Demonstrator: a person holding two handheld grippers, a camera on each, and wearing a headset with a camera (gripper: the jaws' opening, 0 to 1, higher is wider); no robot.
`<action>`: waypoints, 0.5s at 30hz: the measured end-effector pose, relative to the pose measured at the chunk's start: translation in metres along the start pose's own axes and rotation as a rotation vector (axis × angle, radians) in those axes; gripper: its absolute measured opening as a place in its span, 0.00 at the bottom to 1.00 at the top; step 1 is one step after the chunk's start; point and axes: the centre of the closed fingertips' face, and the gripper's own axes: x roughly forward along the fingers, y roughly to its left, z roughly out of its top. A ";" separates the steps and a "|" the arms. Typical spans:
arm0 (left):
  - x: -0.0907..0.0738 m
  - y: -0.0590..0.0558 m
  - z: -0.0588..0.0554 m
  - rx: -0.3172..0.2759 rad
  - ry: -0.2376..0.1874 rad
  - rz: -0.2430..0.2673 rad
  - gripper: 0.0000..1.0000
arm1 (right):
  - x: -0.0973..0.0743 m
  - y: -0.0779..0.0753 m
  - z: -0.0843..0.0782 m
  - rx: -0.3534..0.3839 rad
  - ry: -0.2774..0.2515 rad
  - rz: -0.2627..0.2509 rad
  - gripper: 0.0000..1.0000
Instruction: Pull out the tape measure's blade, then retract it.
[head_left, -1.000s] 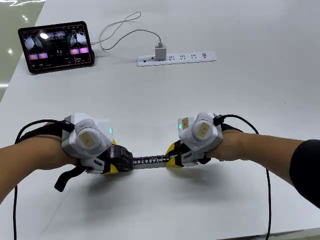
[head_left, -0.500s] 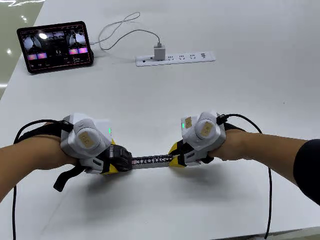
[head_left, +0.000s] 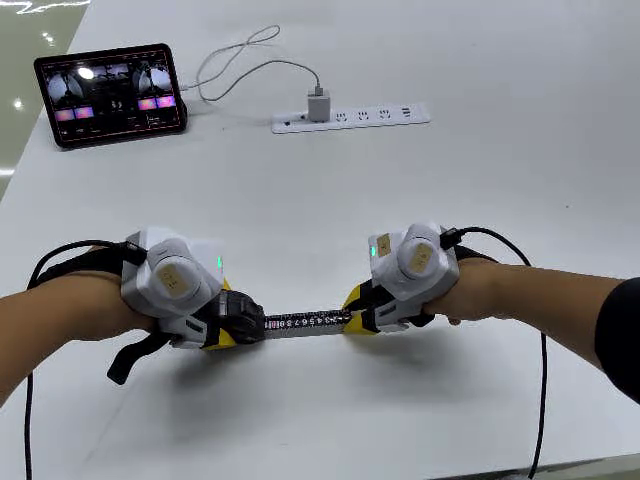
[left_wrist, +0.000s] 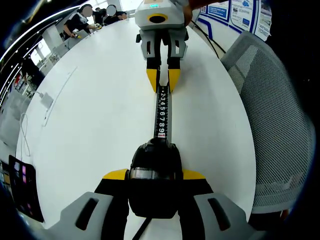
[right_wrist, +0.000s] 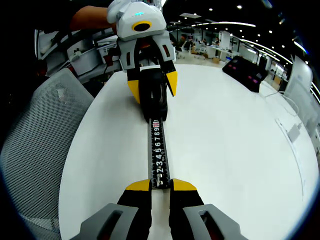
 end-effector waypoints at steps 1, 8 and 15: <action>0.000 0.000 0.000 0.000 0.000 0.000 0.32 | 0.000 0.000 0.000 -0.001 0.000 0.000 0.08; 0.001 0.001 0.000 -0.003 -0.001 0.002 0.32 | -0.003 -0.001 -0.004 0.003 0.002 0.001 0.08; 0.001 0.001 -0.001 -0.001 0.000 0.005 0.32 | -0.006 -0.002 -0.008 0.002 -0.009 0.003 0.08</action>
